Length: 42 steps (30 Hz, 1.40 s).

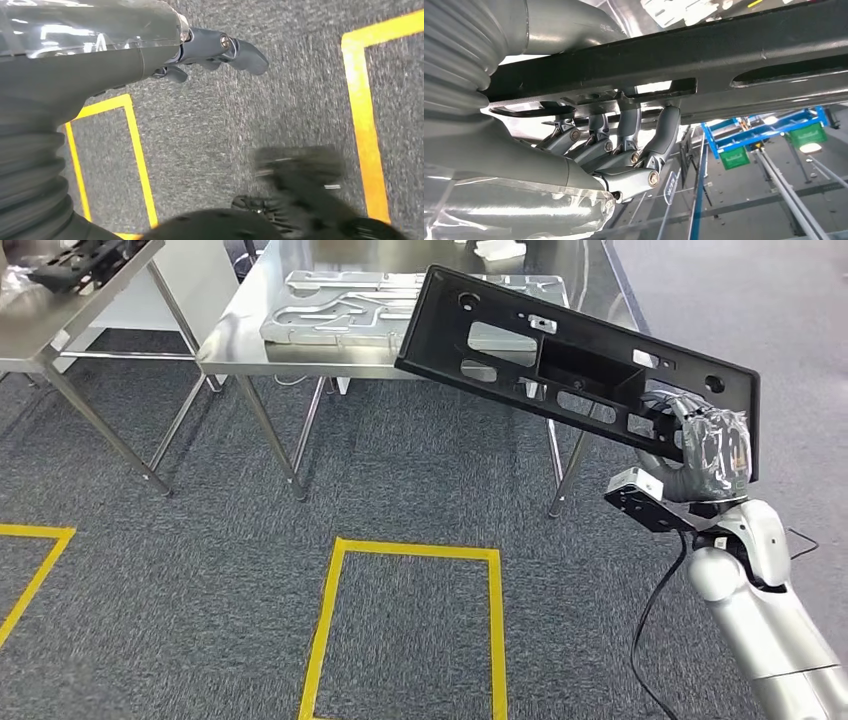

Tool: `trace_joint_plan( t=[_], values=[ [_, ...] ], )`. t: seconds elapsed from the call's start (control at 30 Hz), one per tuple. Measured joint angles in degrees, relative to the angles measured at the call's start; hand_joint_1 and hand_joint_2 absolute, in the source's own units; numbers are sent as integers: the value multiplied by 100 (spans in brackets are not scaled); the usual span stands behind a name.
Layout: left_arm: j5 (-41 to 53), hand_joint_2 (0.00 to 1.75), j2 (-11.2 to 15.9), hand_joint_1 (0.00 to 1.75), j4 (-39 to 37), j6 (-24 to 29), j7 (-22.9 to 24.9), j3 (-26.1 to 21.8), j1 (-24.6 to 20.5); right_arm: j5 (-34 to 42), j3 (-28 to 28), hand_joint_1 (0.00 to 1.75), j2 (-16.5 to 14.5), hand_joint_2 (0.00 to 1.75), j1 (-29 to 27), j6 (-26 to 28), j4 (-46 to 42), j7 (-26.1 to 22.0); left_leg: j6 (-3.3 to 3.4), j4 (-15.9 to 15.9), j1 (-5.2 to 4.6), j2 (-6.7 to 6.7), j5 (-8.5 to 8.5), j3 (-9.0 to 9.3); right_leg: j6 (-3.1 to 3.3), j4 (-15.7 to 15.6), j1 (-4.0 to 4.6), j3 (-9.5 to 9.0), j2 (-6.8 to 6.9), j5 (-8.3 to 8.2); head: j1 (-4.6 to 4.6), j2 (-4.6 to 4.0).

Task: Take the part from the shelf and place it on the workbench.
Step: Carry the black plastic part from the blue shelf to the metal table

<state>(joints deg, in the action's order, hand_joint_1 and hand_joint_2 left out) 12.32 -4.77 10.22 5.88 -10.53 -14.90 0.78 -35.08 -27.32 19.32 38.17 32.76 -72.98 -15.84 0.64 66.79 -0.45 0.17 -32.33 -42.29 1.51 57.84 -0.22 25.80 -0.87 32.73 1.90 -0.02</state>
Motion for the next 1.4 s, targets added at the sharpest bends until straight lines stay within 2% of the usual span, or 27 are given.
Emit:
trace_joint_plan(
  t=[0.07,0.1,0.17,0.2,0.27,0.3,0.37,0.43,0.47,0.5,0.53,0.6,0.67,0.73,0.8,0.87,0.93,0.97,1.0,1.07,1.1,1.13,1.17,1.23,1.3,1.33,1.4],
  values=[
    [-14,175,12,0,-13,22,15,-34,81,-28,-64,175,-117,175,30,3,109,19,118,-509,-85,-77,925,36,-30,-60,23,-280,-65,214,0,0],
    [-10,175,17,0,-19,26,15,-45,101,-48,-91,175,-165,175,46,5,146,39,159,-631,-118,-116,1179,98,-52,-84,30,-418,-92,271,2,0],
    [8,175,6,0,-23,25,12,-53,70,-89,-121,175,-222,175,117,10,170,89,200,-724,-123,-153,1069,327,-112,95,48,-501,-112,145,6,0],
    [17,175,-1,0,-23,25,9,-54,50,-101,-122,175,-234,175,158,13,166,110,227,-797,-104,-155,1002,463,-140,379,49,-400,-98,-38,6,-1],
    [27,175,-11,0,-23,24,7,-55,19,-108,-123,175,-238,175,220,24,164,134,278,-905,-60,-158,893,724,-214,1131,39,89,-41,-263,6,-1],
    [28,175,-7,0,-23,25,7,-56,21,-110,-123,175,-239,175,220,28,167,139,289,-934,-46,-156,818,835,-250,1438,22,370,-12,-190,6,-1],
    [30,175,-5,0,-23,26,9,-57,35,-115,-126,175,-234,175,173,26,183,144,280,-971,-14,-160,649,1073,-320,1692,-21,878,16,333,6,0],
    [30,175,-7,0,-23,26,9,-58,61,-118,-127,175,-229,175,133,15,203,153,251,-994,19,-163,459,1317,-370,1504,-61,1207,36,788,6,0],
    [30,175,-8,0,-23,26,8,-58,72,-118,-127,175,-225,175,131,7,211,159,231,-996,35,-162,361,1431,-389,1256,-75,1292,53,751,5,0],
    [28,175,-10,0,-23,27,6,-59,82,-117,-127,175,-218,175,138,-4,219,166,208,-997,47,-157,260,1538,-401,914,-85,1323,90,420,5,0],
    [27,175,-11,0,-24,28,3,-60,91,-113,-127,175,-204,175,151,-20,227,172,183,-992,47,-154,146,1643,-401,578,-89,1305,145,-54,5,0],
    [25,175,-14,0,-23,35,-11,-61,83,-100,-127,175,-173,175,220,-51,230,178,118,-1020,33,-136,-65,1861,-334,178,-74,1209,222,-804,6,0],
    [27,175,-12,0,-16,46,-30,-62,25,-84,-117,175,-144,175,359,-63,206,176,43,-887,11,-107,-32,1943,-223,135,-78,1088,190,-860,10,0],
    [34,175,-5,0,-12,51,-39,-63,-31,-65,-104,175,-120,175,452,-49,191,167,-1,-264,12,-76,290,1641,-133,88,-105,917,145,-775,15,0],
    [53,175,-5,0,-13,47,-38,-63,-39,-52,-102,175,-104,175,398,-40,204,159,-38,534,34,-57,398,1046,-79,30,-110,690,129,-635,22,0],
    [75,175,-8,0,-14,40,-34,-63,-7,-59,-104,175,-96,175,262,-45,228,150,-84,905,51,-54,-14,489,-71,-35,-111,429,93,-450,28,0],
    [87,175,-8,0,-16,32,-31,-64,47,-67,-105,175,-96,175,139,-48,241,141,-81,728,58,-54,-481,104,-89,-107,-115,128,45,-242,32,0],
    [89,175,-8,0,-19,28,-30,-64,78,-67,-105,175,-96,175,93,-48,244,141,-51,462,56,-53,-466,-24,-102,-149,-116,-41,29,-127,32,0],
    [89,175,-8,0,-24,24,-29,-64,116,-67,-105,175,-96,175,47,-48,246,141,-11,91,52,-53,-157,-111,-117,-198,-113,-214,22,-7,32,0],
    [90,175,-4,0,-50,17,-27,-64,185,-72,-107,175,-94,175,-41,-46,262,142,54,-593,20,-58,1012,-145,-167,-297,-102,-540,2,233,28,0],
    [95,175,-2,0,-60,14,-23,-64,195,-81,-108,175,-91,175,-71,-46,262,147,70,-754,-3,-60,1428,-107,-207,-371,-101,-683,-12,334,28,0],
    [100,175,2,0,-68,7,-19,-63,185,-93,-107,175,-86,175,-84,-46,248,157,85,-794,-26,-62,1583,-46,-250,-421,-105,-815,-27,384,28,0],
    [108,175,3,0,-67,1,-15,-63,150,-104,-105,175,-80,175,-70,-46,216,168,104,-767,-40,-66,1454,37,-294,-398,-110,-878,-38,351,29,0],
    [122,175,5,0,-66,-8,-4,-62,92,-113,-97,175,-60,175,-22,-40,143,189,180,-841,-34,-91,1239,260,-343,167,-131,-665,-12,52,32,0],
    [127,175,5,0,-66,-1,5,-62,60,-116,-93,175,-34,175,-38,-16,114,195,229,-981,-9,-121,1051,568,-359,1098,-137,-8,26,-136,33,0],
    [120,175,4,0,-67,5,12,-62,60,-123,-93,175,-21,175,-88,-3,114,194,240,-1055,-5,-135,943,753,-366,1428,-133,349,35,-34,33,0],
    [102,175,0,0,-69,12,20,-63,88,-139,-95,175,-2,175,-231,11,117,197,243,-1220,-4,-181,717,1184,-381,1604,-121,940,43,451,31,0]
  ],
)
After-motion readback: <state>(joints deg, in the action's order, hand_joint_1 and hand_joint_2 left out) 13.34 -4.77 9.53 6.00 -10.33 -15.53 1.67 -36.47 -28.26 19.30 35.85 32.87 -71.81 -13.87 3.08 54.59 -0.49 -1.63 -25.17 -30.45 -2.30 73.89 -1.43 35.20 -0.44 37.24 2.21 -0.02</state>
